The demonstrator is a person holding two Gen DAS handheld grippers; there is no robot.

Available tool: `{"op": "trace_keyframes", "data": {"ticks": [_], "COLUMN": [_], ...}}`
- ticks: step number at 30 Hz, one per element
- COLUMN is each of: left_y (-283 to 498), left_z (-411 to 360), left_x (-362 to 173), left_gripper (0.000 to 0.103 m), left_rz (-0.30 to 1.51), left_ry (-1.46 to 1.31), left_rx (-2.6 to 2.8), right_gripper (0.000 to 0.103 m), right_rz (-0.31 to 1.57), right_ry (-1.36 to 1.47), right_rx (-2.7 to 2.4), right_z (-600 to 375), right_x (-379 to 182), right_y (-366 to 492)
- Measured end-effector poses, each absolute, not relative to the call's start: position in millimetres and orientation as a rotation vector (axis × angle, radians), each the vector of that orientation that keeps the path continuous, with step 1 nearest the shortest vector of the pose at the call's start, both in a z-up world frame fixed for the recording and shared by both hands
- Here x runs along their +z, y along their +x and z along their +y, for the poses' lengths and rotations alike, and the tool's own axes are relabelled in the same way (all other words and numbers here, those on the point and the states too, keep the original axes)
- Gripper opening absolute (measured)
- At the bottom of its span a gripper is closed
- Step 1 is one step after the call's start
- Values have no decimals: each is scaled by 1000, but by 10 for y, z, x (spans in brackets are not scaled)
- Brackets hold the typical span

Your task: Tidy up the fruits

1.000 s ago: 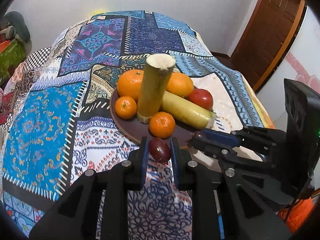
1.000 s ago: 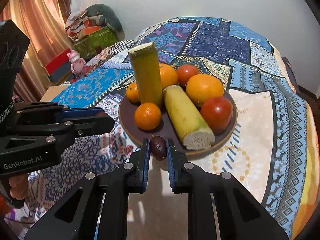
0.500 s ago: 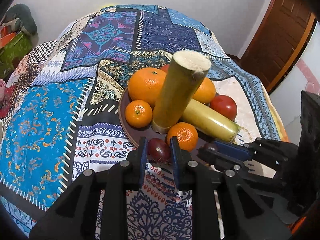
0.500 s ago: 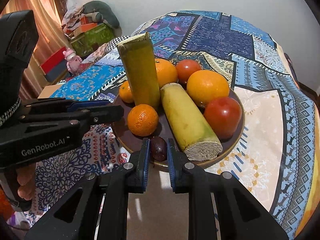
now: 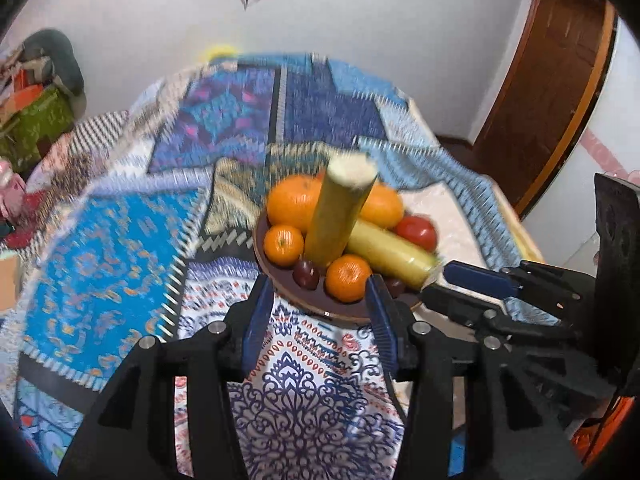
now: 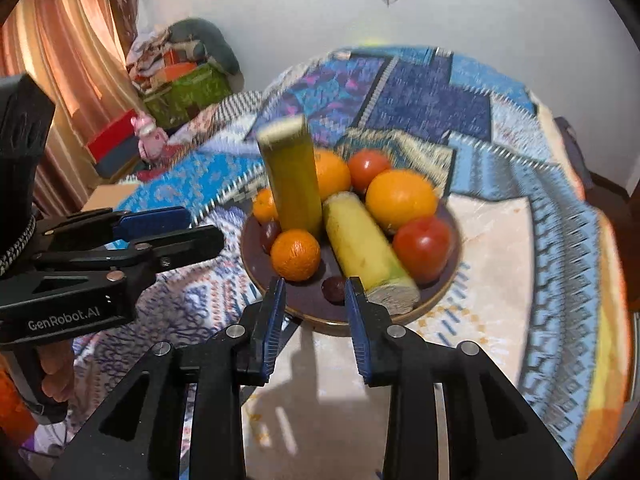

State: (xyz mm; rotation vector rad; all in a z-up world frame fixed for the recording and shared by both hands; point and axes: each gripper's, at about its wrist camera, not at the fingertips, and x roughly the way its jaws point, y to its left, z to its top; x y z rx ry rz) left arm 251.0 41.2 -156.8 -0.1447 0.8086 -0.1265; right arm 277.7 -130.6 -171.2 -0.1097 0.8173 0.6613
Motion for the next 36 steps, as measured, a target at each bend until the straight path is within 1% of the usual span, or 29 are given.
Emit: {"op": "trace_keyframes", "data": {"ticks": [5, 8, 13, 15, 18, 19, 20, 21, 22, 23, 24, 25, 26, 27, 29, 30, 32, 34, 36], "left_y": [2155, 1860, 1363, 1182, 926, 860, 779, 733, 682, 626, 587, 555, 526, 497, 458, 441, 414, 390, 381], "left_z": [410, 375, 270, 232, 190, 177, 166, 152, 146, 136, 135, 130, 130, 132, 138, 134, 129, 123, 123], "left_x": [-999, -602, -87, 62, 221, 245, 276, 283, 293, 298, 304, 301, 301, 299, 291, 289, 289, 286, 274], "left_gripper": [47, 47, 47, 48, 48, 49, 53, 60, 63, 68, 71, 73, 77, 83, 89, 92, 97, 99, 102], "left_rz": [660, 553, 397, 353, 303, 295, 285, 280, 274, 265, 259, 254, 251, 249, 242, 239, 234, 227, 225], "left_ry": [-138, -131, -94, -87, -84, -83, -83, -82, -79, -77, -74, -70, -68, -68, -71, -68, -56, -52, -51], "left_rx": [-122, -115, -112, -113, -122, -122, -125, -128, -128, -121, -116, -114, -110, -104, -98, -96, -87, -79, -78], "right_gripper": [28, 28, 28, 30, 35, 38, 42, 44, 48, 55, 58, 65, 72, 75, 85, 88, 97, 102, 103], "right_rz": [691, 602, 454, 401, 337, 320, 305, 297, 288, 280, 273, 264, 258, 251, 232, 224, 215, 204, 197], "right_ry": [-65, -43, -13, -13, 1, 9, 16, 21, 25, 28, 29, 29, 26, 20, 5, 0, -7, -5, -4], "right_rx": [636, 622, 620, 610, 598, 595, 592, 587, 577, 570, 563, 551, 540, 529, 507, 497, 481, 465, 451], "right_z": [-1547, -1682, -1873, -1900, -1933, -1944, -1952, -1952, -1954, -1954, -1945, -1941, -1933, -1928, -1926, -1930, -1926, -1932, -1924], "right_x": [-1196, -854, -350, -198, -55, -18, 9, 21, 33, 37, 42, 38, 17, 7, 12, 9, 0, 1, 5], "right_y": [2512, 2283, 1812, 1633, 1381, 1306, 1242, 1206, 1158, 1123, 1087, 1057, 1069, 1056, 1000, 985, 970, 951, 940]}}
